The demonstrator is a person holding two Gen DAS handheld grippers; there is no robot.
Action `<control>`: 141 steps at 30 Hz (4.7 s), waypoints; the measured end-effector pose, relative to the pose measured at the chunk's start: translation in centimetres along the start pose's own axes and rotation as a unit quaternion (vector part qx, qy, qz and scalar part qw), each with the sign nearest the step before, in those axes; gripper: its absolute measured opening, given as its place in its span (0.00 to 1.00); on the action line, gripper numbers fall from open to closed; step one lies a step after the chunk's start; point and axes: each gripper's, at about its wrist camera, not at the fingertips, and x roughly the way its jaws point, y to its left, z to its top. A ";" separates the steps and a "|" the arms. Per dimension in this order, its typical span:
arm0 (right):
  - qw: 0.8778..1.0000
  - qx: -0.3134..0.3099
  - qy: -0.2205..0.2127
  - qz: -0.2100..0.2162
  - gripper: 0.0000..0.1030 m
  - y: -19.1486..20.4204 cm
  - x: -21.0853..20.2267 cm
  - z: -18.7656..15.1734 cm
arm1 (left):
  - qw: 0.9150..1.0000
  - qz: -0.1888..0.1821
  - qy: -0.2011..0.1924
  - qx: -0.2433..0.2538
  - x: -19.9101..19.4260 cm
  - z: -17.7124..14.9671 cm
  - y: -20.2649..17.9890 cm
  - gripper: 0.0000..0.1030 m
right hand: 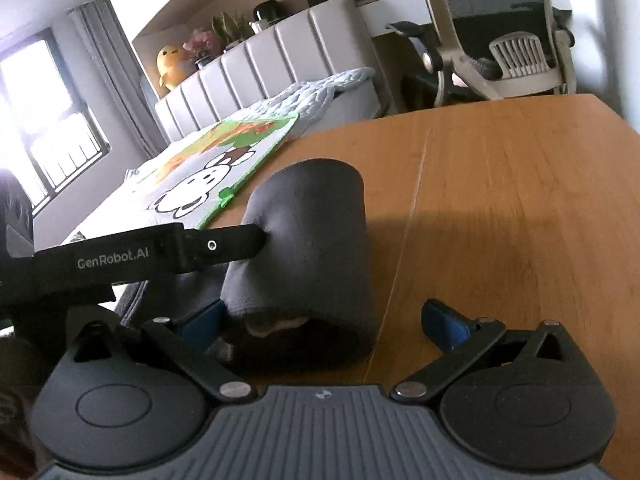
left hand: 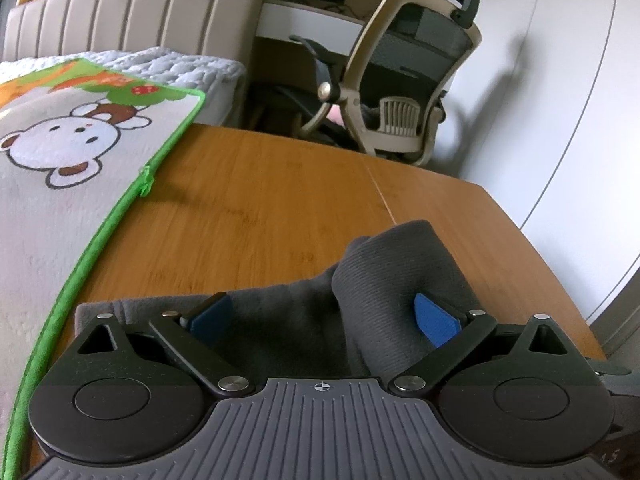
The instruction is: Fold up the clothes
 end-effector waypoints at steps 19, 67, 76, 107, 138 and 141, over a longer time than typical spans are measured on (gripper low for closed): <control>0.994 -0.107 -0.016 -0.007 0.73 3.6 -1.7 -0.4 | 1.000 -0.011 -0.003 -0.019 -0.2 -0.2 1.0 0.98; 0.908 -0.375 -0.097 -0.159 0.53 9.2 2.0 -1.6 | 0.998 0.016 -0.031 -0.052 -3.0 0.9 4.3 0.97; 0.849 -0.495 -0.091 -0.160 0.58 12.2 2.7 -4.5 | 0.998 0.006 -0.049 -0.043 -3.2 2.7 2.8 0.97; 0.943 -0.312 -0.079 -0.085 0.46 9.5 1.5 2.2 | 0.993 0.024 -0.057 -0.104 -4.1 2.4 7.0 0.97; 0.984 -0.148 0.027 0.094 0.72 6.2 3.3 4.0 | 0.994 0.063 -0.026 -0.087 -4.1 -1.3 9.4 0.98; 0.986 -0.126 0.036 0.101 0.75 5.6 3.6 3.6 | 0.994 0.060 -0.025 -0.089 -3.9 -1.3 9.3 0.98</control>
